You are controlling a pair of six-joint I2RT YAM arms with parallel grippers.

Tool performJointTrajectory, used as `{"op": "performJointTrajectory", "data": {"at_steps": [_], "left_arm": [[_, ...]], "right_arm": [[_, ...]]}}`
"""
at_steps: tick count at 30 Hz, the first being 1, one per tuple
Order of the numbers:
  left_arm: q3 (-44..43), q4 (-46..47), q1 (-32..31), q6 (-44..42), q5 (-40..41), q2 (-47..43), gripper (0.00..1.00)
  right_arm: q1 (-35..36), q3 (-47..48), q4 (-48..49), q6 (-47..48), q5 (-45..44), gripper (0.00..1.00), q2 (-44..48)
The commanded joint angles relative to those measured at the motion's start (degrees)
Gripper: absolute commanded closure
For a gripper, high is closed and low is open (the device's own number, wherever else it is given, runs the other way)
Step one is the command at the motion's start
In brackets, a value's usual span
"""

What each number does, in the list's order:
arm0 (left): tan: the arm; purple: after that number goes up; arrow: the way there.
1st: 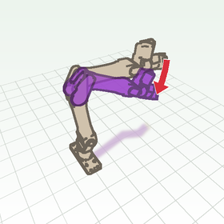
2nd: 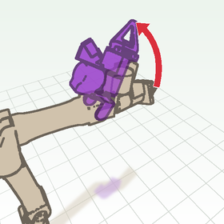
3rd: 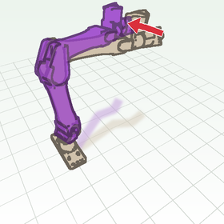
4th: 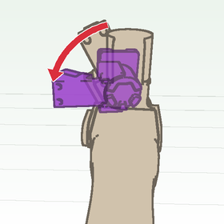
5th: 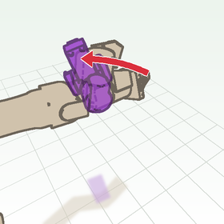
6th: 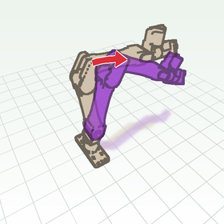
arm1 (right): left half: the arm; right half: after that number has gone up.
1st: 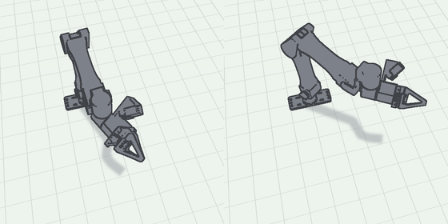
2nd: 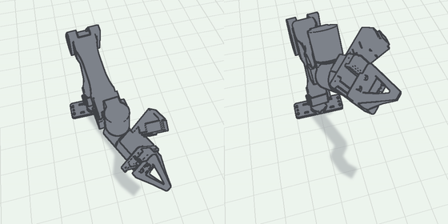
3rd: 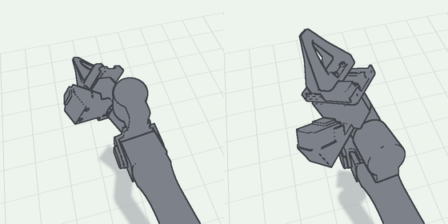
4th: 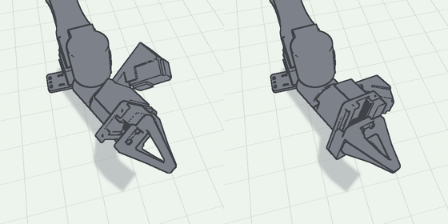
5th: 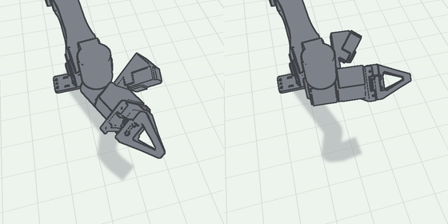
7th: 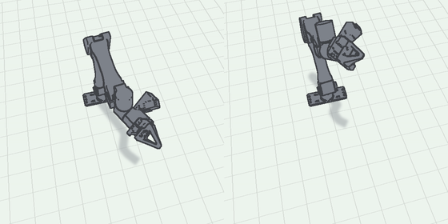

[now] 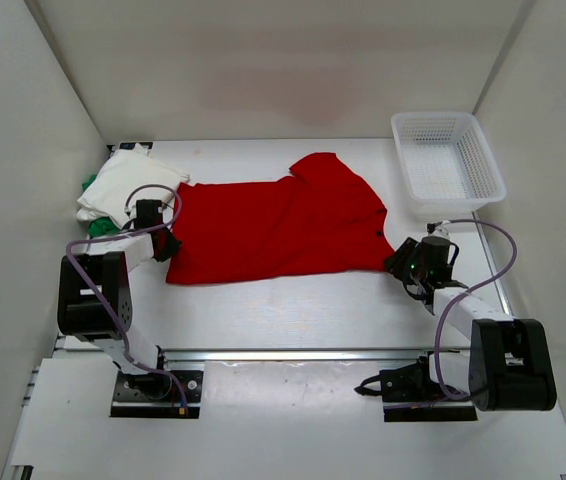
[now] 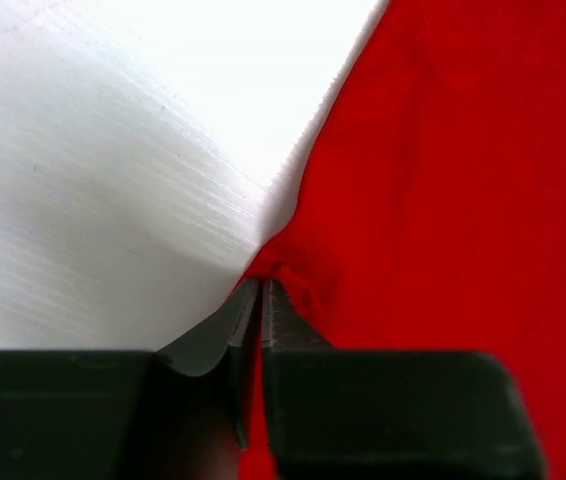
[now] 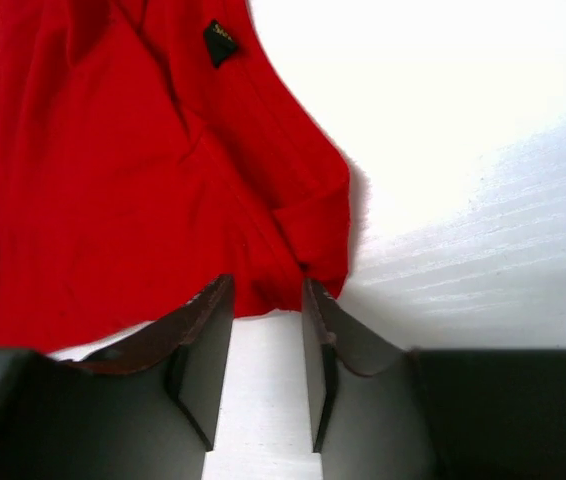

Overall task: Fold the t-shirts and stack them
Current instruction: Fold the flattened tshirt in 1/3 of the way

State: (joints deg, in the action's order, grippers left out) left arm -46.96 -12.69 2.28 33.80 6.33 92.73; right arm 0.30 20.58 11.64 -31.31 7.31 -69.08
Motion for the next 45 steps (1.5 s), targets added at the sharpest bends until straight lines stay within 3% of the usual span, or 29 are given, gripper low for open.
{"op": "performJointTrajectory", "data": {"at_steps": [1, 3, 5, 15, 24, 27, 29, 31, 32, 35, 36, 40, 45], "left_arm": [[-0.2, 0.6, 0.2, -0.1, -1.8, 0.4, 0.86], [-0.4, 0.6, 0.4, 0.0, -1.4, 0.3, 0.97], [-0.3, 0.6, 0.5, 0.3, -1.2, -0.2, 1.0], [1.0, -1.4, 0.6, -0.5, 1.1, -3.2, 1.0], [-0.8, -2.2, 4.6, 0.1, 0.2, -4.4, 1.0], [-1.6, -2.9, 2.5, -0.2, 0.5, -6.8, 0.73], [-1.4, -2.2, -0.6, -0.8, 2.0, -9.1, 0.48], [-1.8, -1.8, -4.2, -0.3, 2.8, -11.2, 0.43], [-1.6, -1.0, -5.6, -0.4, 2.7, -12.3, 0.43], [-0.1, 1.1, -10.3, 0.7, -0.3, -14.2, 0.67], [0.6, 2.0, -14.1, 1.9, -1.0, -14.2, 0.71], [0.4, 7.7, -28.8, 5.2, -4.4, -8.0, 0.73], [1.9, 15.7, -31.2, 10.7, -14.6, 0.8, 0.78]], "right_arm": [[-0.2, -1.3, 1.5, 0.6, -1.2, 0.71, 1.2], [-1.4, -0.8, 1.2, 0.8, -0.8, 0.73, 1.3], [-1.4, -0.6, 1.8, 0.3, -0.8, 0.72, 1.5], [-4.4, 3.2, 2.8, 0.6, 2.2, 0.69, -1.5], [-3.6, 6.6, 3.7, 1.6, 8.9, 0.73, -6.6], [-4.2, 6.3, 3.7, 1.7, 9.6, 0.72, -8.5], [-4.2, 6.3, 4.1, 1.5, 10.5, 0.72, -9.1], [-3.1, 6.2, 4.0, 1.9, 11.1, 0.73, -9.4], [-2.7, 6.1, 3.7, 2.2, 10.6, 0.73, -9.3], [-1.5, 5.3, 3.2, 2.4, 10.0, 0.76, -9.5], [-1.4, 5.5, 3.3, 2.5, 9.7, 0.8, -9.5], [-2.7, 5.4, 3.2, 2.1, 10.0, 0.92, -9.7], [-3.8, 6.3, 3.0, 1.6, 9.7, 0.99, -10.0]]}}
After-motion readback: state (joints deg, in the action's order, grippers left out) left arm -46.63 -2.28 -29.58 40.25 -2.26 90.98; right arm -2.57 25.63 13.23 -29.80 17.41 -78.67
